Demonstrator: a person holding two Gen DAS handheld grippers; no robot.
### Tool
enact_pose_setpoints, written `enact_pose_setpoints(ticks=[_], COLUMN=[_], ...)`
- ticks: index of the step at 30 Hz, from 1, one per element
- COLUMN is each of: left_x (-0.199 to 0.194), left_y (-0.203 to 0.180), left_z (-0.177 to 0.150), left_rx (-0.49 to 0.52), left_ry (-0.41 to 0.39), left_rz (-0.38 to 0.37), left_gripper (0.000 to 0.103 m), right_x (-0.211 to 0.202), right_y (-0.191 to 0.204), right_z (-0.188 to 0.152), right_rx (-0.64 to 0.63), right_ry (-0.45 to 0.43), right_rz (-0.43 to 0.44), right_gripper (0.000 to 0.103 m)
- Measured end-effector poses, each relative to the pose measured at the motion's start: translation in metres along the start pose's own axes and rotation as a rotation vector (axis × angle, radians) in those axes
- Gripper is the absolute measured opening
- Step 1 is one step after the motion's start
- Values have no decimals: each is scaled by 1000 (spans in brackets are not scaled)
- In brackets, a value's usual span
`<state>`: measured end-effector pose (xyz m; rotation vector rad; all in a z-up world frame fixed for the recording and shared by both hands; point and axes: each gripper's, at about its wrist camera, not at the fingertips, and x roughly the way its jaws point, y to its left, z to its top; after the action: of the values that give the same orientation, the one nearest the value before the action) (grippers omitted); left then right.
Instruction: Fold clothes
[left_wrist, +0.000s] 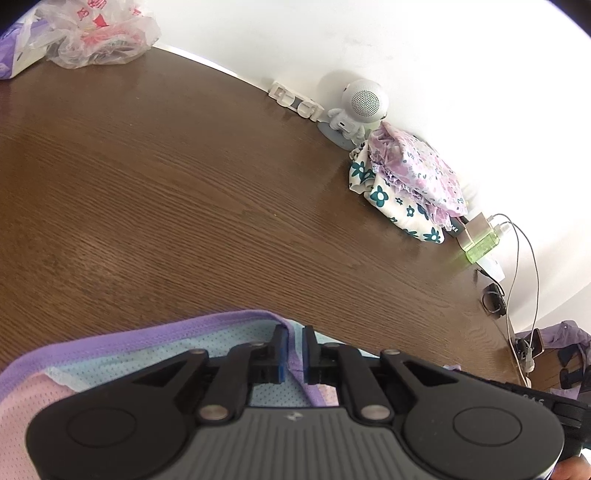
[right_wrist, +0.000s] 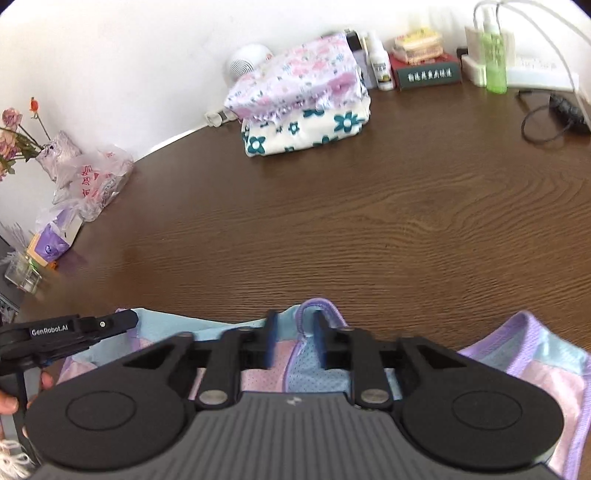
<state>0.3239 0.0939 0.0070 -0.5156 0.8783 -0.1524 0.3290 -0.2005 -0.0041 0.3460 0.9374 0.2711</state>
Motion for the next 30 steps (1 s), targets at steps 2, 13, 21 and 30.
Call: enact_pose_setpoints(ticks=[2,13,21,30], left_x=[0,-2,-5,-53], left_y=[-2,9,12,9], left_z=[-1,-3,-2,-12], left_rx=[12,-77,-99,-1], left_ry=[-14,-68,-69,-75], left_rz=[28,15,-17,-70], left_gripper=[1,1,9,32], right_x=[-5,-8,-15,-63], right_y=[-2,-14,-16,-18], right_z=[-4,-4,-4,-20], right_rx=[0,-13,11,-5], right_ry=[-26,-17,-36,-77], right_rz=[-18,-34,-34,9], right_gripper=[3,3,11,29])
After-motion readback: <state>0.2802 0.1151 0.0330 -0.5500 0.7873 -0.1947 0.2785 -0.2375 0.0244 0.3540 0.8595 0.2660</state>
